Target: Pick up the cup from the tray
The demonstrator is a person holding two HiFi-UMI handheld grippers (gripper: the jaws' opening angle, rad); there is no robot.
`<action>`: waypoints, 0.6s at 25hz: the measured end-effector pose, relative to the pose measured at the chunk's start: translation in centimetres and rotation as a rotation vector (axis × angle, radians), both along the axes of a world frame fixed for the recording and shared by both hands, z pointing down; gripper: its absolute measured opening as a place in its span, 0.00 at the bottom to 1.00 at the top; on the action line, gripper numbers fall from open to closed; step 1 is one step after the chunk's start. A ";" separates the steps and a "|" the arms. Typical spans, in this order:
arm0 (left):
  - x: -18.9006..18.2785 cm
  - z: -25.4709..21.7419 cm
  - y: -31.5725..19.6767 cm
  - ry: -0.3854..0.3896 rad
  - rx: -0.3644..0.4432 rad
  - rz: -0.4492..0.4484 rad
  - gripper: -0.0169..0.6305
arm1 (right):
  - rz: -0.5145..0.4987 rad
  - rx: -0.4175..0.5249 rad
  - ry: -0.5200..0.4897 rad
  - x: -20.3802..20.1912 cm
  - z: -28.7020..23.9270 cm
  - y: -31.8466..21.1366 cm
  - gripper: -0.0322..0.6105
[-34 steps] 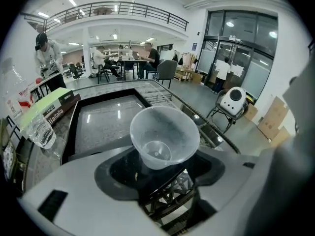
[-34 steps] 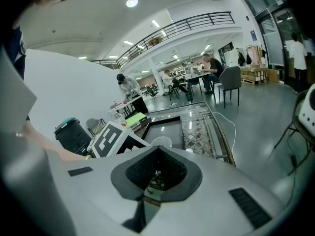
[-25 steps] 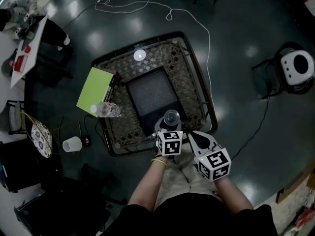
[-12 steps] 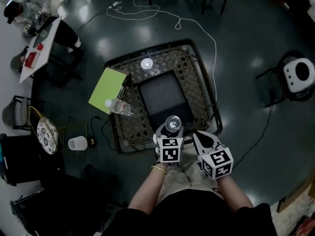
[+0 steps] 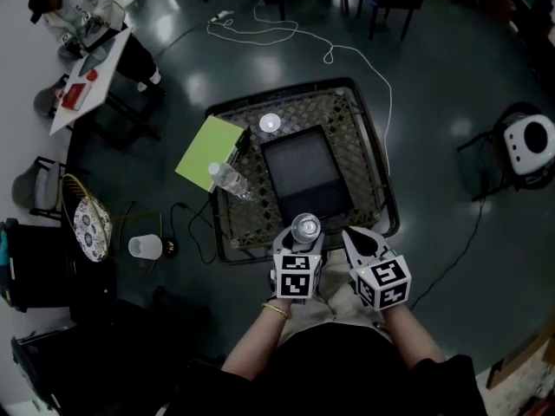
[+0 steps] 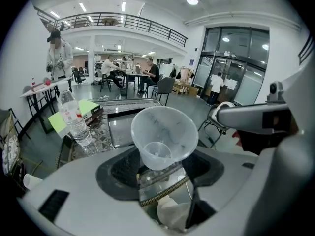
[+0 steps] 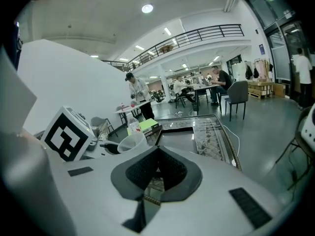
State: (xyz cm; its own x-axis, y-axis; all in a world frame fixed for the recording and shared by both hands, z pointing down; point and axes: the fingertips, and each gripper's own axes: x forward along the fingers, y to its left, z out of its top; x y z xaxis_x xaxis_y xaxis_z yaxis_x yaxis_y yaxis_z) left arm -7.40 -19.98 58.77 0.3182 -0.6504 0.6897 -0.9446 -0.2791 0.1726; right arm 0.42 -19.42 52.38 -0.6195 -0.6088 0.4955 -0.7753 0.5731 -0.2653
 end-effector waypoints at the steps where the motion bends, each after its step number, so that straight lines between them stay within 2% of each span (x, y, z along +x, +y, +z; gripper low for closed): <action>1: -0.2 -0.5 0.5 0.005 0.002 0.001 0.45 | -0.005 0.003 0.000 -0.2 -0.1 0.3 0.07; 15: -3.1 -4.9 5.3 0.049 0.063 0.006 0.45 | -0.056 0.052 0.029 -3.1 -2.0 3.8 0.07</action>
